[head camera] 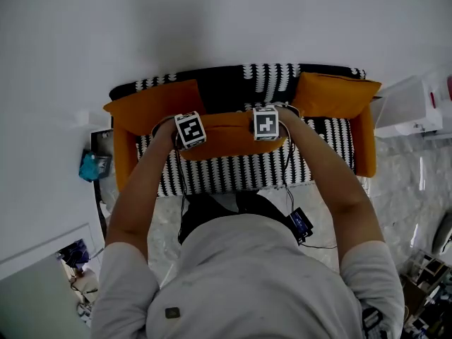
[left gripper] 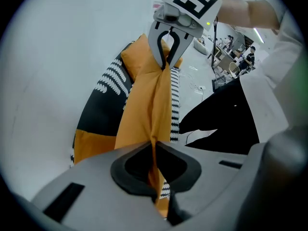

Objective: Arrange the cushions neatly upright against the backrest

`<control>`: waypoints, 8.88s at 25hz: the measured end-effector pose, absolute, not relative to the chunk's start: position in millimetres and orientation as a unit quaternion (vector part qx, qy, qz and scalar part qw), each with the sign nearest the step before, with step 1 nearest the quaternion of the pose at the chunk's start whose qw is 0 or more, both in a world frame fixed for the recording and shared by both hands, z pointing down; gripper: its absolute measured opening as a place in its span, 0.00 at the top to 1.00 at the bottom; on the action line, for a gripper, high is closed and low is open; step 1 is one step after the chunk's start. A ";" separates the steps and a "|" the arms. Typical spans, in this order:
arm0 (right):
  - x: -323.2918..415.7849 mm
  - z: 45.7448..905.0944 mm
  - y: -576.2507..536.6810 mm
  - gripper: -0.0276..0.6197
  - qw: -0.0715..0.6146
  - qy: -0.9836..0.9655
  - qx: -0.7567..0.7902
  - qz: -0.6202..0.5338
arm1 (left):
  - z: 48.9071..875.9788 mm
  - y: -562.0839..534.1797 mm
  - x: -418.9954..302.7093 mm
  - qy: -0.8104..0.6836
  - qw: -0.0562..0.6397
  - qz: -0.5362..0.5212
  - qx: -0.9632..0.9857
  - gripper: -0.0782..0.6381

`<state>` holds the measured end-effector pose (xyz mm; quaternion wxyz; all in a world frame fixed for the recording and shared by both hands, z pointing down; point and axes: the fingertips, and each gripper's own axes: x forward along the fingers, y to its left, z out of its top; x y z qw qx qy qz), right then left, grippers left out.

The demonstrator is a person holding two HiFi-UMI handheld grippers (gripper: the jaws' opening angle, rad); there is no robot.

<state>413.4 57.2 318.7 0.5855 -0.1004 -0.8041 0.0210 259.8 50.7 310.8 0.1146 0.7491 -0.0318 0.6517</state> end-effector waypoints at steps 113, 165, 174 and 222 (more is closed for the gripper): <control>504.2 325.3 -103.3 0.90 0.460 -0.860 0.211 0.074 | 306.8 -119.1 369.8 -0.336 0.161 0.376 0.849 0.81; 369.7 61.2 146.6 0.92 0.168 -0.900 0.402 0.022 | 54.0 141.9 198.0 -0.437 0.066 0.149 0.885 0.88; 363.3 41.4 192.2 0.92 0.158 -0.906 0.392 0.001 | 30.7 197.4 209.1 -0.434 0.054 0.125 0.891 0.88; 570.0 25.8 395.8 0.92 0.118 -0.930 0.346 -0.026 | 6.7 400.1 425.8 -0.485 0.034 0.073 0.871 0.88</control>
